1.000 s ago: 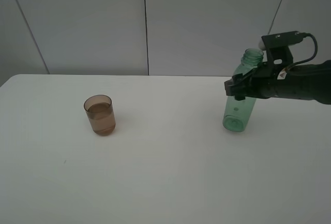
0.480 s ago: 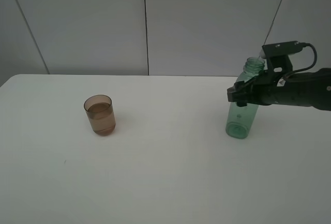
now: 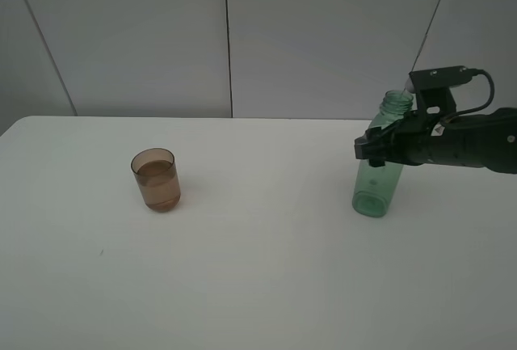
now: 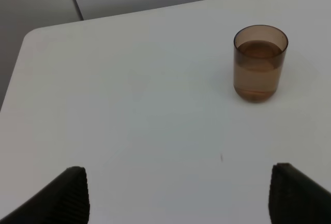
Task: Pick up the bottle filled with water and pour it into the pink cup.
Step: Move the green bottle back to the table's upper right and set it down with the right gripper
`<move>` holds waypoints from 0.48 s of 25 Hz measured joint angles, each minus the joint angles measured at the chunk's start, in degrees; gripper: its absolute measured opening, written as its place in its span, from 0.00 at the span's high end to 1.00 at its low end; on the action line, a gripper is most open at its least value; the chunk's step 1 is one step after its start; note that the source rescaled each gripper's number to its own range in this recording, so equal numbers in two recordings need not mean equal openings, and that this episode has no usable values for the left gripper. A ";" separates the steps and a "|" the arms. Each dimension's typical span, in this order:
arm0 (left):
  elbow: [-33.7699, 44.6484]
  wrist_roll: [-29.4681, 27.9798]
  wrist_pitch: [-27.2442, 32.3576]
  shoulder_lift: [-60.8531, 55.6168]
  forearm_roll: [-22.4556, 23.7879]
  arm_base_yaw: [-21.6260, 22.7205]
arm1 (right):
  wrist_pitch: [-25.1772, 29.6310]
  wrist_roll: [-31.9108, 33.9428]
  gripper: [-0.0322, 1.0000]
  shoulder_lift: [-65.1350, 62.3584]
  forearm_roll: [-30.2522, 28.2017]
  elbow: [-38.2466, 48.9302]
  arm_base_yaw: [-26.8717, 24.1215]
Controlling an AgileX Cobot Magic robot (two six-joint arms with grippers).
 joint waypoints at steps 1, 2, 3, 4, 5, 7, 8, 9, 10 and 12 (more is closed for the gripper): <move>0.00 0.00 0.00 0.00 0.00 0.00 | 0.00 0.00 0.97 0.00 0.00 0.00 0.00; 0.00 0.00 0.00 0.00 0.00 0.00 | 0.00 0.00 0.97 0.00 0.00 0.00 0.00; 0.00 0.00 0.00 0.00 0.00 0.00 | 0.00 0.00 0.97 0.00 0.00 0.00 0.00; 0.00 0.00 0.00 0.00 0.00 0.00 | 0.00 0.00 0.97 0.00 0.00 0.00 0.00; 0.00 0.00 0.00 0.00 0.00 0.00 | 0.00 0.18 0.97 0.00 0.00 0.00 0.00; 0.00 0.00 0.00 0.00 0.00 0.00 | 0.00 0.86 0.97 0.05 0.02 0.00 0.00; 0.00 0.00 0.00 0.00 0.00 0.00 | 0.00 1.28 0.97 0.05 0.06 0.00 0.00; 0.00 0.00 0.00 0.00 0.00 0.00 | 0.00 1.77 0.97 0.05 0.13 0.00 0.00; 0.00 0.00 0.00 0.00 0.00 0.00 | 0.00 2.42 0.97 0.05 0.19 0.00 0.00; 0.00 0.00 0.00 0.00 0.00 0.00 | 0.00 4.38 0.95 0.05 0.75 0.00 0.00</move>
